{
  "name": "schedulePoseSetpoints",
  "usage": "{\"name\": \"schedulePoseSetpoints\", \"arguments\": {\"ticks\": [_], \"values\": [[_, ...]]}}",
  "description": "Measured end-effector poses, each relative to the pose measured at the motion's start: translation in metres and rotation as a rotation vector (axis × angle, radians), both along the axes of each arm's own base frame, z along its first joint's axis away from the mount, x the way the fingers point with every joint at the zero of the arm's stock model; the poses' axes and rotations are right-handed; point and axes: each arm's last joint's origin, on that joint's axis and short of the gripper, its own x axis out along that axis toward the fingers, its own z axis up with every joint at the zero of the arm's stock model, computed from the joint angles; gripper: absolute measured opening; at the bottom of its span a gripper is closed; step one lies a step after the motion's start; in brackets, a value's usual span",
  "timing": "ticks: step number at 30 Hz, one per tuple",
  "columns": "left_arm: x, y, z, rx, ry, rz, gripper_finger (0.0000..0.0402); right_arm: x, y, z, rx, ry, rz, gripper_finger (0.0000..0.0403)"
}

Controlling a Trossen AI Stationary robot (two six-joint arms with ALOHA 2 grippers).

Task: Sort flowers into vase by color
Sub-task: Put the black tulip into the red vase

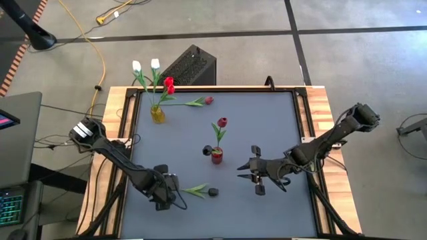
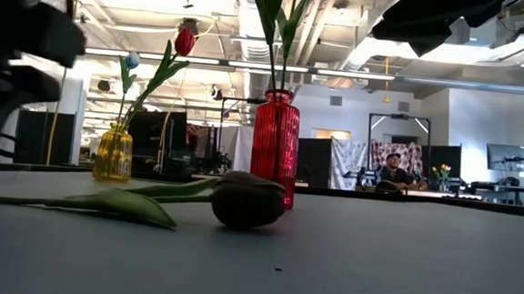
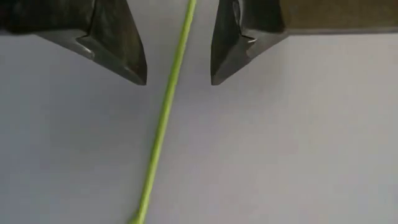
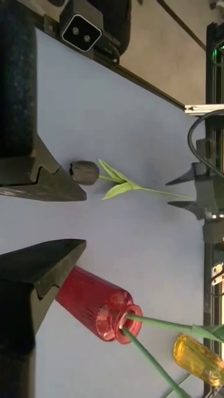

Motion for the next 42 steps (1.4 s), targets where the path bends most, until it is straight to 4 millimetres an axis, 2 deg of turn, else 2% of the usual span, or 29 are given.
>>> {"name": "schedulePoseSetpoints", "arguments": {"ticks": [8,15,25,28,35,42], "values": [[-0.026,-0.004,0.001,0.032,0.196,-0.033,0.0167,0.0,0.0,0.0,0.0,0.0,-0.001,0.0133],[-0.033,-0.005,-0.003,0.047,0.216,-0.047,0.0167,0.0,0.0,0.0,0.0,0.0,-0.002,0.0133],[-0.041,0.001,-0.019,0.013,0.229,-0.028,0.0162,0.0,0.001,0.0,0.001,-0.001,0.0,0.0133],[-0.041,0.0,-0.018,0.012,0.226,-0.045,0.0133,0.0,0.001,0.0,0.001,-0.001,0.0,0.0133],[-0.04,0.0,-0.019,0.017,0.219,-0.052,0.0014,0.0,0.001,0.0,0.001,-0.001,0.0,0.0133],[-0.041,0.004,-0.007,0.031,0.098,-0.031,0.0002,0.0,0.001,0.0,0.001,-0.002,0.001,0.0133]]}}
